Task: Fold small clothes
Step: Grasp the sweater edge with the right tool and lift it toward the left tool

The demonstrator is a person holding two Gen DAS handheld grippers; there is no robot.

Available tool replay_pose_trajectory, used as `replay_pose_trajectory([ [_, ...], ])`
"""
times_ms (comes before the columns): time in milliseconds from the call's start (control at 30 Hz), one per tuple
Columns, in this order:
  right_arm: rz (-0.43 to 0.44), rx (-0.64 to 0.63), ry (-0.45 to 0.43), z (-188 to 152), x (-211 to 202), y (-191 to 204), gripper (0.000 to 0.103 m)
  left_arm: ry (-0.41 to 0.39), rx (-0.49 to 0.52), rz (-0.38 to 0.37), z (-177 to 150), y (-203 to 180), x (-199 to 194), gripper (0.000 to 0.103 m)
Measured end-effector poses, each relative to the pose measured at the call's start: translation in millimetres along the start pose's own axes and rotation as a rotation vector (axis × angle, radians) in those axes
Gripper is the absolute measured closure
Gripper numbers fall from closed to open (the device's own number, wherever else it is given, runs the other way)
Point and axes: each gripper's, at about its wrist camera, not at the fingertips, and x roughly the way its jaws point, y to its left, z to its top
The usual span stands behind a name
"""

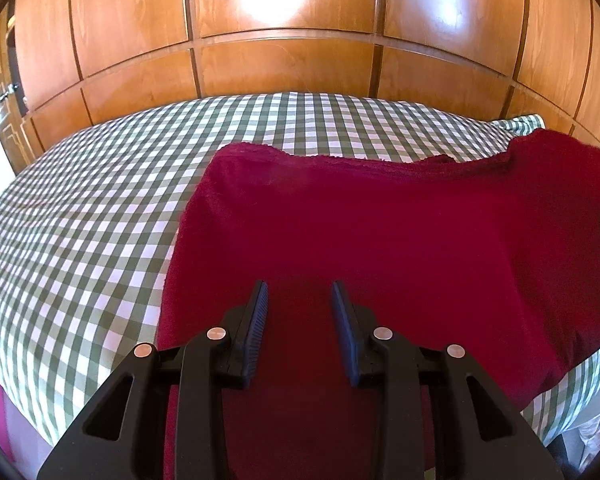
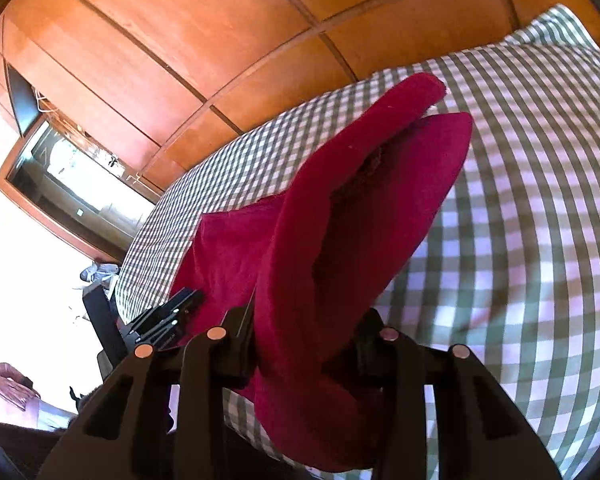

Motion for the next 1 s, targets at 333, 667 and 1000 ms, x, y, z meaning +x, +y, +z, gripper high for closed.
replay_pose_trajectory([
  [333, -0.035, -0.106, 0.026, 20.2, 26.2, 64.0, 0.07, -0.005, -0.065, -0.063, -3.2, 17.7, -14.1, 0.071],
  [667, -0.032, -0.317, 0.143, 24.1, 106.3, 162.9, 0.07, 0.042, -0.33, -0.253, -9.7, 95.8, -28.0, 0.071],
  [1000, -0.013, -0.503, 0.297, -30.8, 186.7, 204.0, 0.062, 0.053, -0.469, -0.319, -19.2, 133.8, -29.5, 0.071],
])
